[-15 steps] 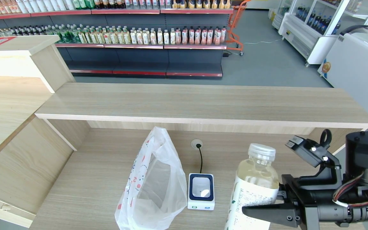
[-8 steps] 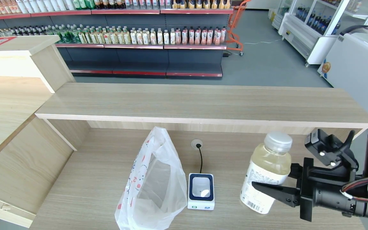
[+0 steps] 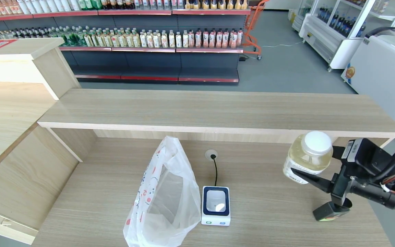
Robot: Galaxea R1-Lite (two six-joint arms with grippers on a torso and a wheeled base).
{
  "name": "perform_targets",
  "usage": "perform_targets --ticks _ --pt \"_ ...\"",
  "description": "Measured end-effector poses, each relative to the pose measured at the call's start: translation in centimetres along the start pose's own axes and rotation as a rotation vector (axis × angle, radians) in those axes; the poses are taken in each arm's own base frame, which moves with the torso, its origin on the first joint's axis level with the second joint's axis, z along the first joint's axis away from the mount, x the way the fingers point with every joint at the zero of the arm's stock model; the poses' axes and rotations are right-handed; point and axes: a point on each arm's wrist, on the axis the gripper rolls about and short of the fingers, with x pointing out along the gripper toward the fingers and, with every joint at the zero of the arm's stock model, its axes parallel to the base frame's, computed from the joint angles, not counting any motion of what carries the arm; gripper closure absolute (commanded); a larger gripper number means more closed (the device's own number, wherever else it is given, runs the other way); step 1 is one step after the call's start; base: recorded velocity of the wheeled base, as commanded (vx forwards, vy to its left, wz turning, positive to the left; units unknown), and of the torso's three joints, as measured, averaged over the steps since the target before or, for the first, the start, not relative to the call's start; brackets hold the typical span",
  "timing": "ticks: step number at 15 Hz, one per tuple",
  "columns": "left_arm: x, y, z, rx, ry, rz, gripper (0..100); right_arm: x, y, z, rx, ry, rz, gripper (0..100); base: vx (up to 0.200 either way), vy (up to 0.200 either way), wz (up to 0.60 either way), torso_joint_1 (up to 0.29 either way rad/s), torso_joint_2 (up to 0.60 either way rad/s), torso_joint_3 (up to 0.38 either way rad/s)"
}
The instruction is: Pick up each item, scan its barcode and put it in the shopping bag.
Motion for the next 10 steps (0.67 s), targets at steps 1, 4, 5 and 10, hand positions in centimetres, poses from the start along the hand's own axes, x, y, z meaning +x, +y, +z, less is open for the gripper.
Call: perform_targets --ticks 1,4,5,10 --pt "0.0 0.0 0.0 0.0 0.0 0.0 0 -0.2 0.1 0.0 -0.039 -0.007 -0.004 100 0.0 0.0 0.0 0.0 0.0 0.0" --pt "0.0 0.0 0.0 0.002 0.0 -0.001 0 -0.4 0.8 0.1 -0.089 -0.014 0.021 100 0.0 0.0 0.0 0.0 0.0 0.0" --pt "0.0 0.0 0.0 0.003 0.0 -0.001 0 -0.4 1.1 0.2 -0.09 -0.018 0.03 100 0.0 0.0 0.0 0.0 0.0 0.0" --pt "0.0 0.0 0.0 -0.004 0.0 0.0 0 -1.2 2.4 -0.3 -0.039 -0.002 0.067 100 0.0 0.12 0.0 0.0 0.0 0.002"
